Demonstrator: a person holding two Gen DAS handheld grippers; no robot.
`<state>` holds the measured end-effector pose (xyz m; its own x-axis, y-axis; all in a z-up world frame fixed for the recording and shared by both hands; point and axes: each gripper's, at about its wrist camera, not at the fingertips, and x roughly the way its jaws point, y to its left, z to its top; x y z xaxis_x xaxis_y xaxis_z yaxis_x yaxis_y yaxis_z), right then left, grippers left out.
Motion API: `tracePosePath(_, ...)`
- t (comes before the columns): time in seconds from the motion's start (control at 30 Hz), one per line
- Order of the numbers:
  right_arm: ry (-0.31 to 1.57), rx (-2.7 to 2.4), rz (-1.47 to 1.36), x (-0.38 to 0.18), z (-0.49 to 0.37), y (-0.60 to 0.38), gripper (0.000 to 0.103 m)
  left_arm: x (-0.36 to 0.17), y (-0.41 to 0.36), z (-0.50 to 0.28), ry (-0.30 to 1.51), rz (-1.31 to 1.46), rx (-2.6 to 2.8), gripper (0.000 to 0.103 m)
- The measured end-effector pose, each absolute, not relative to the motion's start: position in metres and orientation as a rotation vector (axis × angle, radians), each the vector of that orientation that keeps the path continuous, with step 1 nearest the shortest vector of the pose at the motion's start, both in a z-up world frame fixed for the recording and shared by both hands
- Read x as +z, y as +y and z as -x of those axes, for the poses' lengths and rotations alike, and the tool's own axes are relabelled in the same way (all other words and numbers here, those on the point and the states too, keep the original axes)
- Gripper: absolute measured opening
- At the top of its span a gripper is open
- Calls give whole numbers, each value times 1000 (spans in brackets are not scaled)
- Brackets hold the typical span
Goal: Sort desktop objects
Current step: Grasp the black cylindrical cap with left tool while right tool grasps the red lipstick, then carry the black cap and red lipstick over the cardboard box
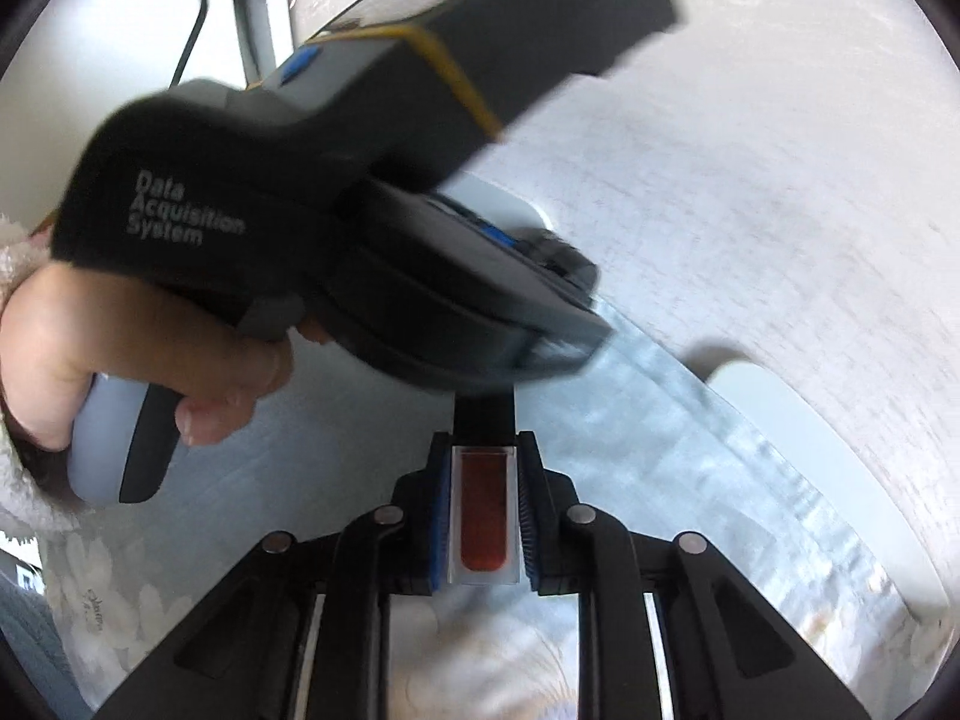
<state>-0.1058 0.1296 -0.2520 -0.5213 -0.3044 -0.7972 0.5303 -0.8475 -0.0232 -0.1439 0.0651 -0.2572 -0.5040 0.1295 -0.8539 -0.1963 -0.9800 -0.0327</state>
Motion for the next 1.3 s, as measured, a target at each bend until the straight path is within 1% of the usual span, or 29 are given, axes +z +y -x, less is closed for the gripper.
tracePosePath(0.2,220,-2394,-1253,-242,97,156,18,-242,43,138,-17,1525,2575,28)
tracePosePath(0.4,163,-2444,-1281,-220,83,171,18,-213,46,122,14,1513,2573,28)
tracePosePath(0.6,145,-2484,-1302,-188,72,179,18,-175,44,96,25,1476,2554,28)
tracePosePath(0.67,147,-2494,-1310,-174,79,173,18,-164,61,112,38,1467,2549,28)
tracePosePath(0.7,148,-2499,-1314,-170,75,177,18,-161,49,107,48,1461,2546,28)
tracePosePath(0.97,143,-2524,-1323,-139,70,163,18,-122,34,69,78,1423,2541,28)
tracePosePath(1.1,163,-2523,-1312,-127,72,152,18,-117,27,56,97,1402,2552,28)
tracePosePath(1.3,188,-2515,-1287,-110,78,126,18,-113,16,45,51,1388,2565,28)
